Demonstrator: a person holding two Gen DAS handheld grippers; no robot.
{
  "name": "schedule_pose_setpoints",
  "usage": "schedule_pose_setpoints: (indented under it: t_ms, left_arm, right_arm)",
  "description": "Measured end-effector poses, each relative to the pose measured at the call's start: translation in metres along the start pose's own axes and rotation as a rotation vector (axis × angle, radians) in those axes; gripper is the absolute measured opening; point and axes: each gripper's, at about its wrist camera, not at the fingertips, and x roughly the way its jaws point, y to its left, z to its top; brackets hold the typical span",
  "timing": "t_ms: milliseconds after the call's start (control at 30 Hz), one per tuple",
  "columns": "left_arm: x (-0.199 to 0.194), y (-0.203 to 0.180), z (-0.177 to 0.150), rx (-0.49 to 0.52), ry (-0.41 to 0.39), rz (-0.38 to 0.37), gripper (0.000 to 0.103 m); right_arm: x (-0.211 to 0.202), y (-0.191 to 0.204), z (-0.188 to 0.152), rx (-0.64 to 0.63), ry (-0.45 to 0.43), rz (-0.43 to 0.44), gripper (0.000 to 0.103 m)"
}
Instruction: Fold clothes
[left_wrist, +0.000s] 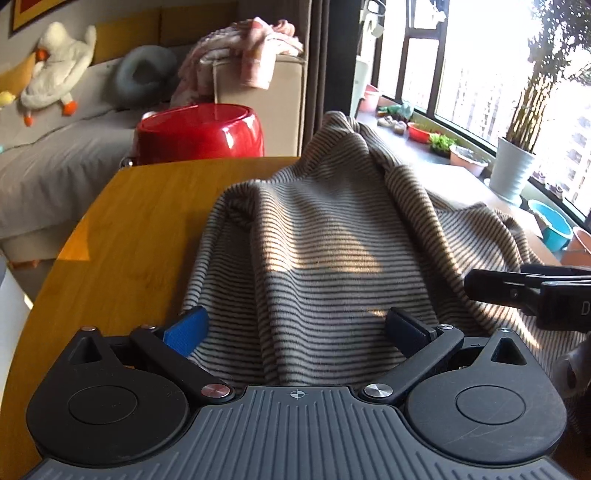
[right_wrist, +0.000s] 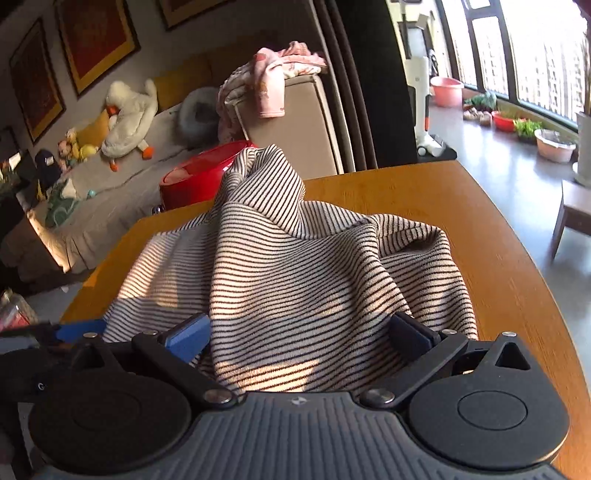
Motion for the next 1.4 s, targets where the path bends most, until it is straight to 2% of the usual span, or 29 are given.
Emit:
schedule_pose_setpoints:
  t_ms: [33,133,300,633,767,1000,1133,1233,1400]
  left_arm:
    - [0.0,0.001,0.0,-0.008,0.004,-0.003,0.103]
    - [-0.001,0.002,-0.001,-0.014,0.008,-0.007,0.103]
    - [-0.018,-0.006,-0.016,-0.001,0.01,-0.007,0.103]
    - [-0.078,-0.03,-0.062,0.065,0.088,-0.061,0.103]
    - [-0.081,-0.03,-0.059,0.064,0.078,-0.061,0.103]
    - [-0.086,-0.023,-0.045,0.021,0.036,-0.065,0.102]
    - [-0.081,-0.021,-0.034,0.013,-0.05,-0.06,0.103]
    - [-0.067,-0.021,-0.029,0.022,-0.104,-0.018,0.103]
    - [-0.043,-0.015,-0.033,-0.017,-0.025,-0.035,0.103]
  right_arm:
    - [0.001,0.005,-0.001,-0.044,0.01,-0.014,0.103]
    - [0.0,0.006,0.001,-0.064,0.035,-0.004,0.103]
    - [-0.014,-0.01,-0.005,0.001,0.035,0.078,0.103]
    - [-0.088,-0.015,-0.062,-0.008,0.032,0.128,0.103]
    - [-0.103,-0.013,-0.073,-0.037,0.039,0.126,0.103]
    - [-0.097,-0.009,-0.069,-0.09,0.038,0.127,0.103]
    - [-0.089,-0.015,-0.064,-0.107,0.036,0.16,0.103]
    - [-0.083,-0.014,-0.06,-0.128,0.036,0.16,0.103]
    - [-0.079,-0.013,-0.057,-0.135,0.027,0.156,0.103]
